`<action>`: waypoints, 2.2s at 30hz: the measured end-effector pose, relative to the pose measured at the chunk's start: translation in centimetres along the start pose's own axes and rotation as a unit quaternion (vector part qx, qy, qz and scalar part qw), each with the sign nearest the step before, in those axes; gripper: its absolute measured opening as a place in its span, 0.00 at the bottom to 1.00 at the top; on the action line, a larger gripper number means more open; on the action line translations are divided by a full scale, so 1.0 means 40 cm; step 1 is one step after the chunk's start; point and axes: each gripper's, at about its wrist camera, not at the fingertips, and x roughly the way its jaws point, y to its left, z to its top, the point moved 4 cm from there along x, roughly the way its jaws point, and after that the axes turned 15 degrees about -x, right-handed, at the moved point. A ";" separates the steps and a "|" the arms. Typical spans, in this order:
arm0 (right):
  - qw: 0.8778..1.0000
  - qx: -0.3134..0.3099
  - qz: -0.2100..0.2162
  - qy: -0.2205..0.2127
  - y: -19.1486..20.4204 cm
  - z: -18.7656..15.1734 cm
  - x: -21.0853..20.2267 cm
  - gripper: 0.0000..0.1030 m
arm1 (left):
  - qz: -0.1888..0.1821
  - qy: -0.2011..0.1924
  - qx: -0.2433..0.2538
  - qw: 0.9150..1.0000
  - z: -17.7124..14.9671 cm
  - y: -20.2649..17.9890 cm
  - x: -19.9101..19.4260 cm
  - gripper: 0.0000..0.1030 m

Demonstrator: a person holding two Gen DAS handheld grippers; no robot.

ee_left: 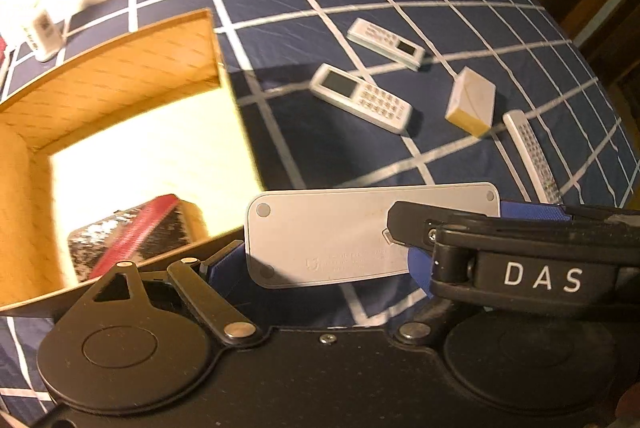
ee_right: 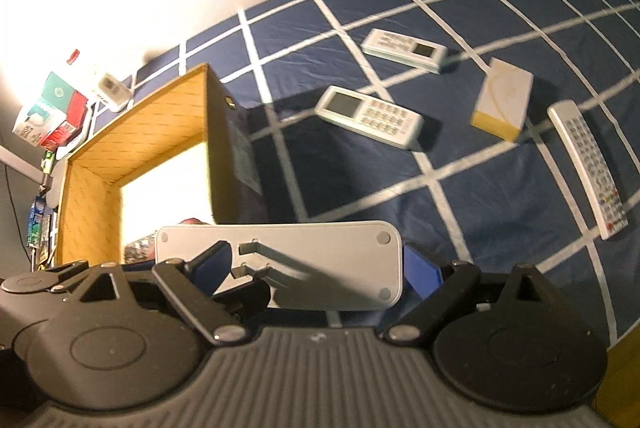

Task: Organize objects
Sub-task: 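Lift the white panel with the right gripper and carry it toward the box, then lower the held white panel into the box beside the wallet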

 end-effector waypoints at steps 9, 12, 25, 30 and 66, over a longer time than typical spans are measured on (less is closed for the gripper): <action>0.999 -0.041 0.007 -0.017 0.155 0.040 0.005 0.88 | 0.002 -0.032 -0.032 0.999 0.020 0.134 -0.067 0.83; 0.998 -0.060 0.013 -0.018 0.206 0.053 0.012 0.88 | 0.005 -0.041 -0.051 0.998 0.025 0.181 -0.086 0.83; 0.990 -0.128 0.051 -0.008 0.401 0.097 0.067 0.88 | 0.031 -0.063 -0.121 0.990 0.045 0.365 -0.136 0.83; 0.988 -0.141 0.058 -0.001 0.439 0.113 0.092 0.88 | 0.036 -0.063 -0.135 0.988 0.058 0.405 -0.135 0.83; 0.987 -0.125 0.071 0.068 0.453 0.325 0.512 0.88 | 0.052 0.006 -0.156 0.986 0.316 0.572 0.182 0.83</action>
